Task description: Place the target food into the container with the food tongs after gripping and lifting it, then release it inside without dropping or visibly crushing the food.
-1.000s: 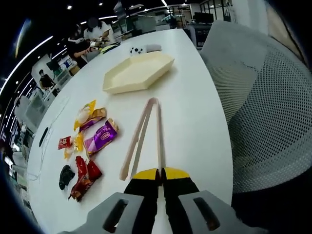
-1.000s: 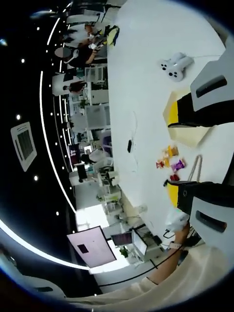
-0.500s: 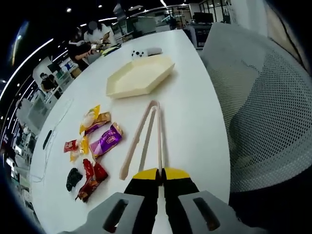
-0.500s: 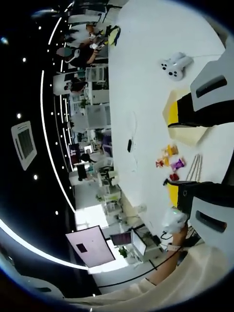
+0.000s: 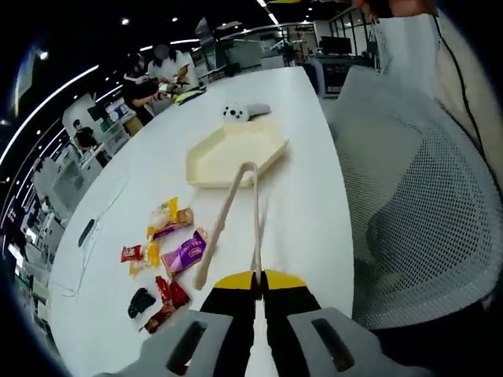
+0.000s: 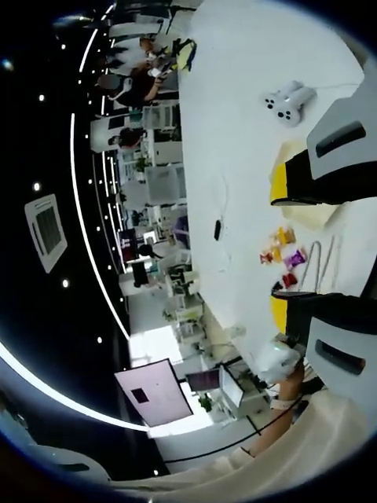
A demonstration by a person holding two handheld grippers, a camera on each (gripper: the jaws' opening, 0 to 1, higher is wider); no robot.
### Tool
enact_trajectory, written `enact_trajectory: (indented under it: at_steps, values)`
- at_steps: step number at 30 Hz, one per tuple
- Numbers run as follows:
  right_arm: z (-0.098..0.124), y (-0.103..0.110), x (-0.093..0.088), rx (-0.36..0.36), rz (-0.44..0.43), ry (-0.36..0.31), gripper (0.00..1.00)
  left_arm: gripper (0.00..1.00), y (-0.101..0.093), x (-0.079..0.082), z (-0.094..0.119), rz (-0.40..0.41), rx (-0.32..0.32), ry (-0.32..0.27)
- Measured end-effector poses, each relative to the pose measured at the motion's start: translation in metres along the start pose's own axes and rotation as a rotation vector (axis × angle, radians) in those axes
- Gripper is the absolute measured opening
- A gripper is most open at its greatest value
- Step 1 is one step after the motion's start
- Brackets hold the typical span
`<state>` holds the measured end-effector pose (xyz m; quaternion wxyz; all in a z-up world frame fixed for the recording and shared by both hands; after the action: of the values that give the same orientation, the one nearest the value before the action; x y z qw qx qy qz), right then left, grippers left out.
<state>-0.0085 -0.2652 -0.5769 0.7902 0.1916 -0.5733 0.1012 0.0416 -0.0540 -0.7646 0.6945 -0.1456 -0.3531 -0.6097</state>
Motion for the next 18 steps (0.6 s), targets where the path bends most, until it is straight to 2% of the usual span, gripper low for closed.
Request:
enact_trajectory:
  at_steps: [3,8,14,18]
  values:
    - [-0.002,0.002,0.000,0.015,0.006,0.000,0.44,0.00,-0.001,0.009,0.005,-0.017,0.000,-0.015]
    - [-0.001,0.008,-0.003,0.045,0.029,0.013,0.44,0.00,-0.001,0.013,0.011,-0.028,0.006,-0.015]
    - [0.003,0.008,-0.005,0.062,0.040,0.014,0.44,0.00,-0.003,0.014,0.019,0.018,0.008,-0.024]
    - [0.005,0.005,-0.008,0.080,0.065,0.029,0.44,0.00,-0.004,0.020,0.024,0.034,0.016,-0.041]
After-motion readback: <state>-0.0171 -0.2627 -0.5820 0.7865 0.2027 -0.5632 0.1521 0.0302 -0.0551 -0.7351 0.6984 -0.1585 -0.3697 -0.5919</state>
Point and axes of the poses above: the point that each gripper's makers call its tool centre point, and the gripper's own axes: z roughly backward along the fingers, y roughly to its left, x roughly out of its top, the point moved 4 cm from there along z, roughly backward along the fingers
